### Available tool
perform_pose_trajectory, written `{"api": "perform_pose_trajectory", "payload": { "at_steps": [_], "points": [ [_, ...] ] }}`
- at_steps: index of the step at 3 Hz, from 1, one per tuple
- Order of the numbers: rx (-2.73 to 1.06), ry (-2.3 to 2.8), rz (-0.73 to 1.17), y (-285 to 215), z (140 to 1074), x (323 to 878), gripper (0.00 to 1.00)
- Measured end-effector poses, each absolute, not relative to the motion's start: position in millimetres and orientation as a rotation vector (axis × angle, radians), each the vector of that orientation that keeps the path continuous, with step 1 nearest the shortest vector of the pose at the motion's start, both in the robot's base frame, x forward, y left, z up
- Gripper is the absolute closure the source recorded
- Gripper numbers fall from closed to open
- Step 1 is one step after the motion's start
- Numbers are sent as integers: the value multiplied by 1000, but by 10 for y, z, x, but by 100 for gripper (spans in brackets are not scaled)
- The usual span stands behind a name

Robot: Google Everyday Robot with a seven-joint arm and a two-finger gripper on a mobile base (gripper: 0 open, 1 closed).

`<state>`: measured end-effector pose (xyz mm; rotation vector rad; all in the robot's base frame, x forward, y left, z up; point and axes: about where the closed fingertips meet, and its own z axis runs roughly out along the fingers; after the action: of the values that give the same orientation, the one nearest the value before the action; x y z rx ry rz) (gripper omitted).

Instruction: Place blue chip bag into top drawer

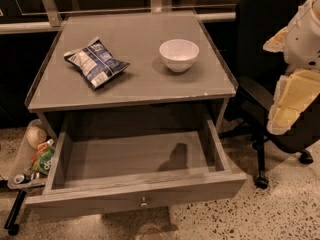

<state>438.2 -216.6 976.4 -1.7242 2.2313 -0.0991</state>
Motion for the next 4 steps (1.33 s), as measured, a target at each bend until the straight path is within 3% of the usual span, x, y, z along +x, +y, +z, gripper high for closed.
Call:
{"api": "perform_pose_trajectory", "payload": {
  "at_steps": [1, 4],
  "points": [
    [-1705, 2221, -102, -2134, 9787, 4393, 0],
    [-1559, 2305, -207, -1228, 10008, 5551, 0]
  ]
}}
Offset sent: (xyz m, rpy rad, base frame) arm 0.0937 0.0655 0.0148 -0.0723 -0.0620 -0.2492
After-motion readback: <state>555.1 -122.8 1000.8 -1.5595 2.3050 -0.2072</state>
